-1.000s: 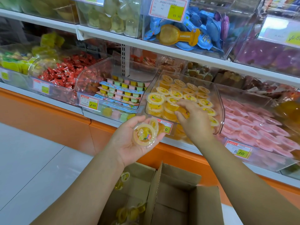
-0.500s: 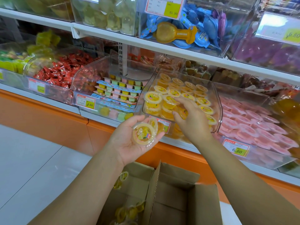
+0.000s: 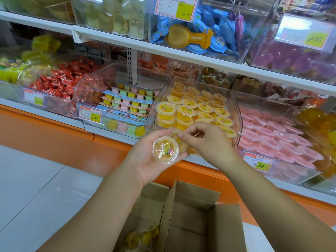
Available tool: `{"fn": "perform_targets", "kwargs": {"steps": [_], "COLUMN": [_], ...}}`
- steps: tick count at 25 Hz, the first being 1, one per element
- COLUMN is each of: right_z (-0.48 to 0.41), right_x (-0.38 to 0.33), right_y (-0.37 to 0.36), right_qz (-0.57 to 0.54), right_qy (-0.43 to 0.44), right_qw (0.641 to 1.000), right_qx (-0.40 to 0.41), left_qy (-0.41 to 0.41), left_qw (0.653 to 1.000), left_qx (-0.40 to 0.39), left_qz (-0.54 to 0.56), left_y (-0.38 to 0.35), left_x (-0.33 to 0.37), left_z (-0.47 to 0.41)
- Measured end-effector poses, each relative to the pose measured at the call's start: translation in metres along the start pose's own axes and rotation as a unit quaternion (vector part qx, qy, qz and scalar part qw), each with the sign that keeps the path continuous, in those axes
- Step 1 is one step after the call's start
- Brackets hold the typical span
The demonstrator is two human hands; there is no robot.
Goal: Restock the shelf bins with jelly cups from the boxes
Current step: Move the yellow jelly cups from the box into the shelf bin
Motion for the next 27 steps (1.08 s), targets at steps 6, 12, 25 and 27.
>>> {"fn": "perform_targets", "kwargs": {"steps": [6,12,25,27], "right_z": [-0.005,-0.023,-0.025,-0.018], "right_x": [0.04,0.069,0.05,0.037], "right_y": [0.067,0.06,0.06,0.064], "right_qz": [-0.196,-0.312,-0.178,-0.089], "right_qy": [-0.11,-0.152,-0.154,-0.132], "right_qw": [0.954,0.918,0.959,0.973], "right_qx": [0.196,0.192,0.159,0.167], "left_qy": [-0.01,-0.006,0.012,0.012], "left_qw": [0.997,0.993,0.994,0.996], "left_qx": [0.047,0.082,0.068,0.051], "left_qz": [0.063,0.079,0.087,0.078], "left_y": [0.003,0.009,0.015,0.011], "left_x": [0.002,-0.001,-0.002,-0.004], "left_z": [0.003,0.004,-0.002,-0.004]}}
Point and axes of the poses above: each hand's wrist, its own z-axis away from the middle knuckle, its own y-axis out of the back of the hand, x = y × z, the point moved 5 cm from there along -z, towards the middle knuckle, and after that the axes turned 8 degrees about -x, right-handed, at the moved point
